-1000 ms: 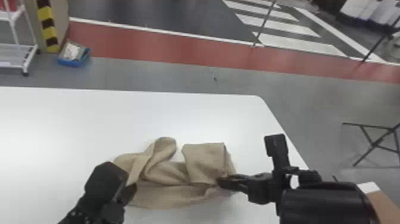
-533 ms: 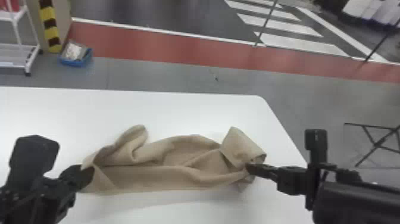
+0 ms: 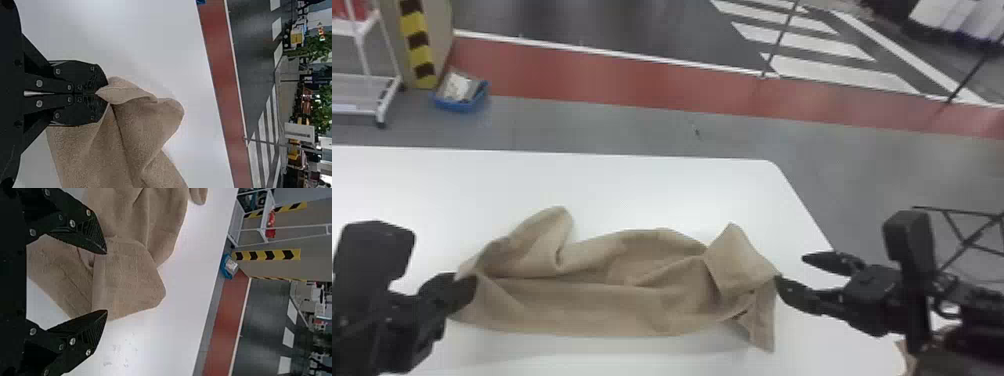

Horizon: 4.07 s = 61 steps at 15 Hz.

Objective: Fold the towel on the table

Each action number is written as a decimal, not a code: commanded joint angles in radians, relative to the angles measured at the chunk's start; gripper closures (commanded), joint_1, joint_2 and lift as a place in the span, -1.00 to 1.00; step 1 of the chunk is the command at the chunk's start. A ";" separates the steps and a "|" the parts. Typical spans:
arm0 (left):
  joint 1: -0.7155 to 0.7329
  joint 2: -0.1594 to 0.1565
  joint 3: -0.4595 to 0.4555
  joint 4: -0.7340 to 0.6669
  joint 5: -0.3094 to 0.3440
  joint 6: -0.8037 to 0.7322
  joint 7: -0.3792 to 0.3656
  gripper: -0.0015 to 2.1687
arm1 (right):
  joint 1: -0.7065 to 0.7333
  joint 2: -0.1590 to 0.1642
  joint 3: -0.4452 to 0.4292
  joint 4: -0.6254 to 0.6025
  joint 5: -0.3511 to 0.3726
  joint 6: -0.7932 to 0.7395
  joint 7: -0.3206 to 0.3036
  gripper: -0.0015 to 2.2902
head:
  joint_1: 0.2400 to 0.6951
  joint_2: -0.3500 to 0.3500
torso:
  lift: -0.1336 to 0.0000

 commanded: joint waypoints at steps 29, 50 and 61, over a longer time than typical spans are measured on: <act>-0.016 -0.006 0.203 -0.012 0.088 0.015 -0.029 0.31 | 0.005 -0.155 0.109 0.276 0.521 -0.847 -0.644 0.97 | 1.00 -0.87 | -0.86; -0.031 -0.007 0.207 0.028 0.083 0.033 -0.035 0.31 | 0.221 -0.215 0.112 0.223 0.769 -0.589 -0.402 -0.72 | 1.00 -1.00 | -0.86; -0.027 -0.007 0.193 0.029 0.083 0.033 -0.034 0.31 | 0.241 -0.199 0.200 0.197 0.754 -0.568 -0.227 -0.53 | 1.00 -1.00 | -0.86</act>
